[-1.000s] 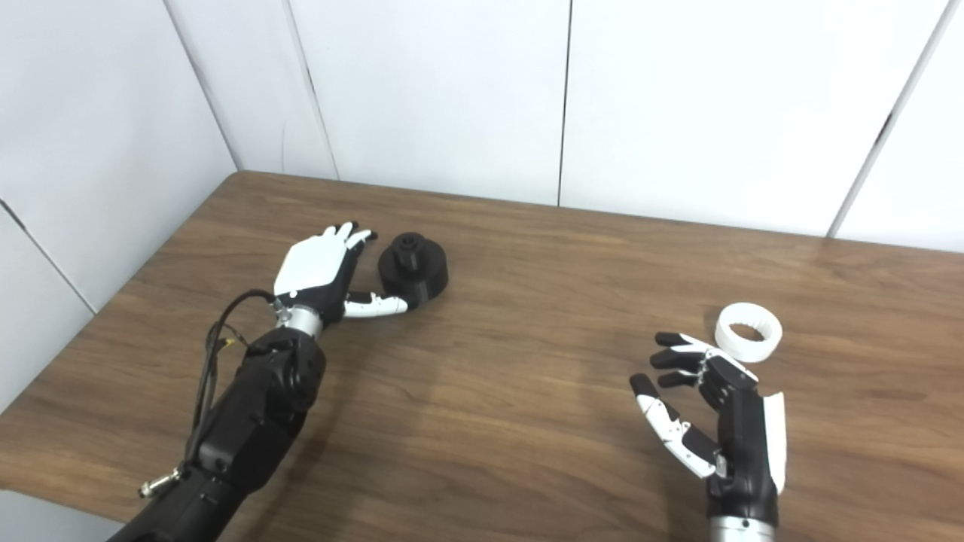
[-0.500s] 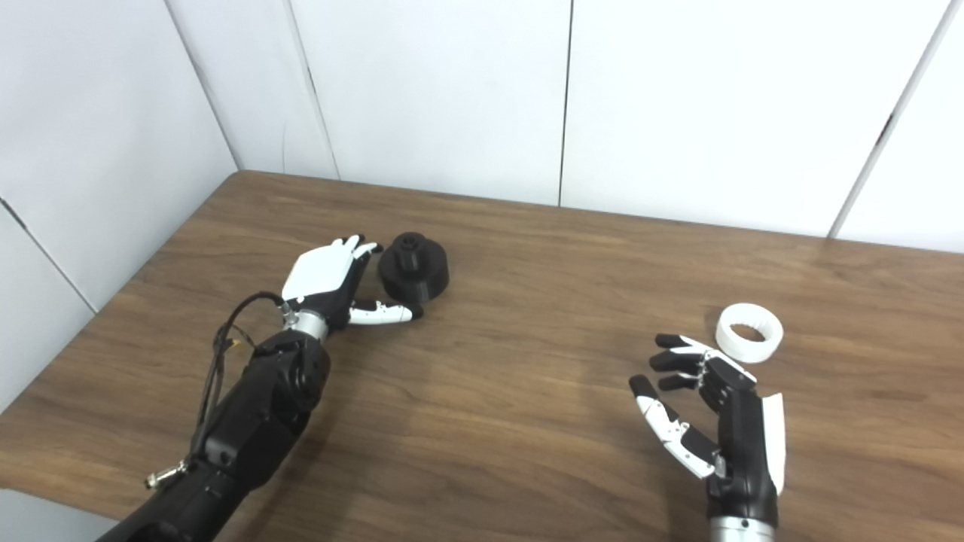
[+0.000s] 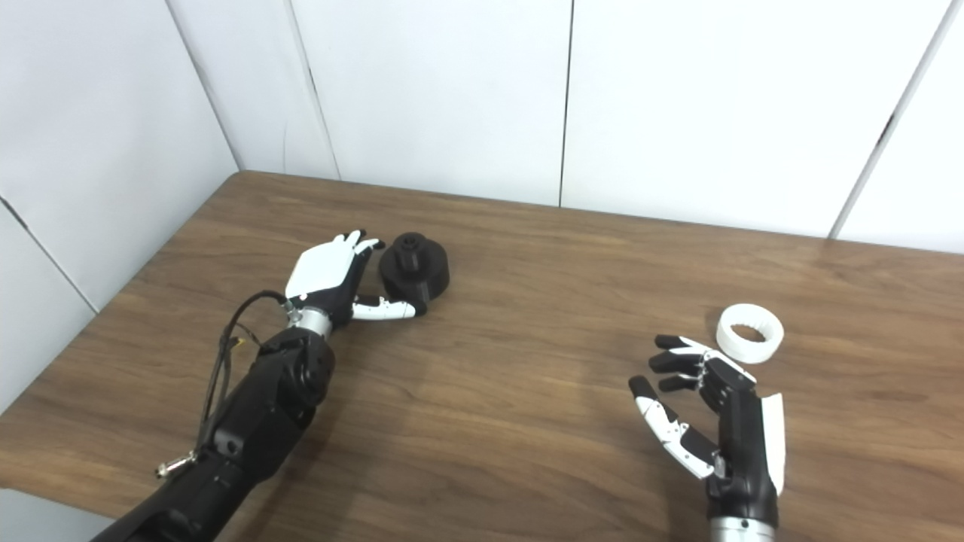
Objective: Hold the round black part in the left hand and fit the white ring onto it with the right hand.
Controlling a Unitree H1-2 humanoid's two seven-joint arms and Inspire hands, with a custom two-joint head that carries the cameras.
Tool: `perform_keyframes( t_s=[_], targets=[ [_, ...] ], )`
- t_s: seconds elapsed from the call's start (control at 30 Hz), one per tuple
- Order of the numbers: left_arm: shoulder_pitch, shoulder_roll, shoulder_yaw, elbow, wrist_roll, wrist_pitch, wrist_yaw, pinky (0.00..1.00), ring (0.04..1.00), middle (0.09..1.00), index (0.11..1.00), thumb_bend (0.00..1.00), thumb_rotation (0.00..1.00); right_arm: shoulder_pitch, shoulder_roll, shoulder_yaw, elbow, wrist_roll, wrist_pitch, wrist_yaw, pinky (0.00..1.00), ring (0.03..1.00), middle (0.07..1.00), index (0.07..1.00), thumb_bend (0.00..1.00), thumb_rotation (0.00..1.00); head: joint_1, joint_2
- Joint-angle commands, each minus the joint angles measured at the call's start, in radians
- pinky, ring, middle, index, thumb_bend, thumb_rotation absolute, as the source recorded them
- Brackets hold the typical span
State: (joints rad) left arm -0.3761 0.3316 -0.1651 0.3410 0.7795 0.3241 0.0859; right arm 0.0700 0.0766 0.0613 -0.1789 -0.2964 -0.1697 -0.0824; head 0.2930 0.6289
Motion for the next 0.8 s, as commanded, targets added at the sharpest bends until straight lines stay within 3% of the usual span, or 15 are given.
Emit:
perform_keyframes(
  t_s=[0.0, 0.2, 0.77],
  targets=[
    [-0.058, 0.008, 0.017, 0.02, -0.035, -0.032, 0.036, 0.94, 1.0, 1.0, 0.879, 1.0, 0.63, 0.032, -0.013, 0.004, -0.044, 0.001, -0.016, -0.002, 0.49, 0.586, 0.676, 0.499, 0.5, 0.17, 0.0, 0.003],
    [-0.081, 0.003, 0.007, 0.074, -0.07, -0.059, 0.063, 0.9, 0.999, 1.0, 0.866, 1.0, 0.65, 0.035, -0.012, 0.007, -0.051, 0.007, -0.009, 0.001, 0.49, 0.587, 0.676, 0.499, 0.5, 0.17, -0.003, 0.007],
    [-0.093, 0.001, -0.016, 0.079, -0.119, -0.069, 0.051, 0.93, 1.0, 1.0, 0.868, 1.0, 0.62, 0.035, -0.008, 0.011, -0.068, -0.005, 0.014, -0.001, 0.49, 0.583, 0.669, 0.499, 0.5, 0.17, -0.011, 0.016]
  ],
)
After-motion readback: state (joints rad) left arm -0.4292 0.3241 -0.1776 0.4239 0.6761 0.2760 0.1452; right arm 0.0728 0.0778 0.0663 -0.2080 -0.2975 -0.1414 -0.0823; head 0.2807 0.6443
